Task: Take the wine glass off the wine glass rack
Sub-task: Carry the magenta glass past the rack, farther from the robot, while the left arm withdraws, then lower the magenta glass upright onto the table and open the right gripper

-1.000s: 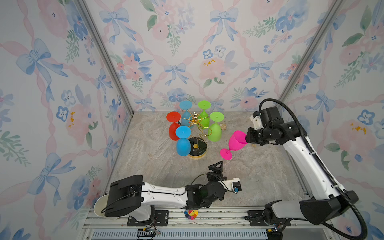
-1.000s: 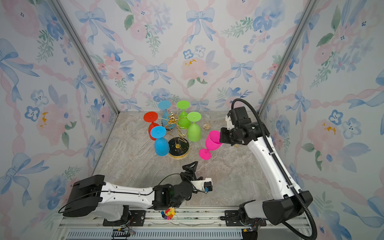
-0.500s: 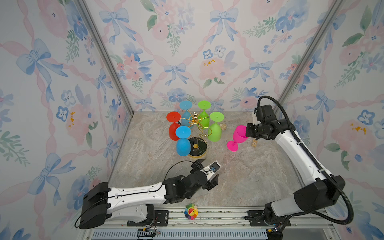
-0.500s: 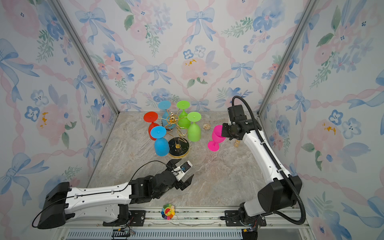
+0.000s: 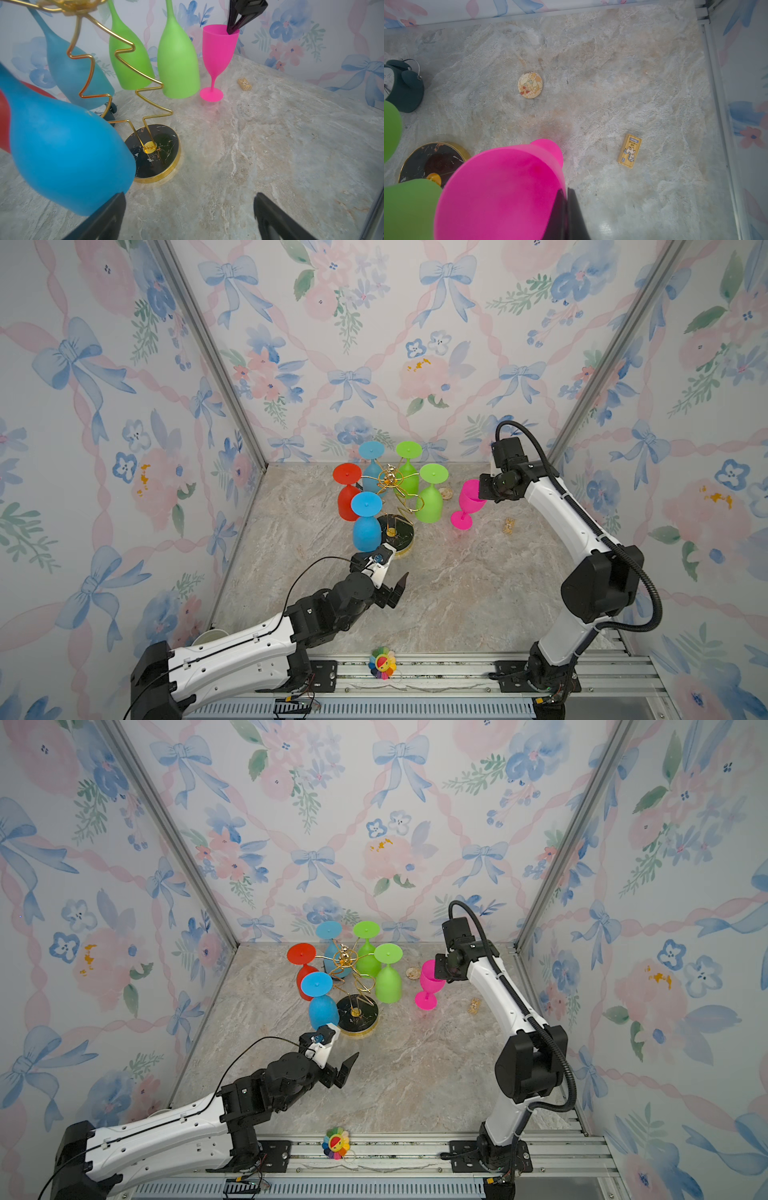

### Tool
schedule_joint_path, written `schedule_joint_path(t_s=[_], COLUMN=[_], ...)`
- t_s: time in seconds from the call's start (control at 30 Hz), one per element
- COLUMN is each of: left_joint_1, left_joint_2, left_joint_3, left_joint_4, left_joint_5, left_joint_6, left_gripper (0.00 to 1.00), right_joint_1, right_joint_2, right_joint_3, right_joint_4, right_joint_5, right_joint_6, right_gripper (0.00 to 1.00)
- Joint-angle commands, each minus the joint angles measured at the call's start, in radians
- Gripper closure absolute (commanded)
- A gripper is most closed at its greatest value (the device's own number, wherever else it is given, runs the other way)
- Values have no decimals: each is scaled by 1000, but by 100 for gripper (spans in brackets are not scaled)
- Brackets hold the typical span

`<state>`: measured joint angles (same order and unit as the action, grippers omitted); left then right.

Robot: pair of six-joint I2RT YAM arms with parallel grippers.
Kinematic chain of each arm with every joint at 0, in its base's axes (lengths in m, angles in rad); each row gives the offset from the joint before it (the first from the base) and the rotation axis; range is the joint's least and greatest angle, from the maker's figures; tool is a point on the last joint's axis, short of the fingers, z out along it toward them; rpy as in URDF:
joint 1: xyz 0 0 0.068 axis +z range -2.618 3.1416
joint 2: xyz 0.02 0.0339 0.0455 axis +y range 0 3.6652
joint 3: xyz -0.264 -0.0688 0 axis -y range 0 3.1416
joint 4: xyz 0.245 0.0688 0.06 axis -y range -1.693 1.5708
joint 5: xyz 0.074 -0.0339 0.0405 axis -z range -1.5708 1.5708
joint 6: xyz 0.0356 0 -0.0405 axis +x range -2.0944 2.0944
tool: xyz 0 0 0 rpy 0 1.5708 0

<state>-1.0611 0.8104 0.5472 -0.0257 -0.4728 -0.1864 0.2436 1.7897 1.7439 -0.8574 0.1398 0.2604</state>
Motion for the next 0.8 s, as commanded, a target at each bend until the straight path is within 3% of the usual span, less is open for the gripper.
schedule_joint_path(t_s=[0.0,0.77], left_joint_1=[46,80], left_joint_2=[-42,-73], left_joint_3=[-23,-24], left_joint_4=[-35,-45], left_joint_5=[49,91], left_joint_6=[-38,-36], left_gripper=[2,2], right_joint_1=[-1,92], right_joint_2=[55,319], right_joint_3=[67,348], right_joint_4=[11,-73], right_joint_5=[2,25], right_joint_6=[-19,-45], right_gripper=[100,100])
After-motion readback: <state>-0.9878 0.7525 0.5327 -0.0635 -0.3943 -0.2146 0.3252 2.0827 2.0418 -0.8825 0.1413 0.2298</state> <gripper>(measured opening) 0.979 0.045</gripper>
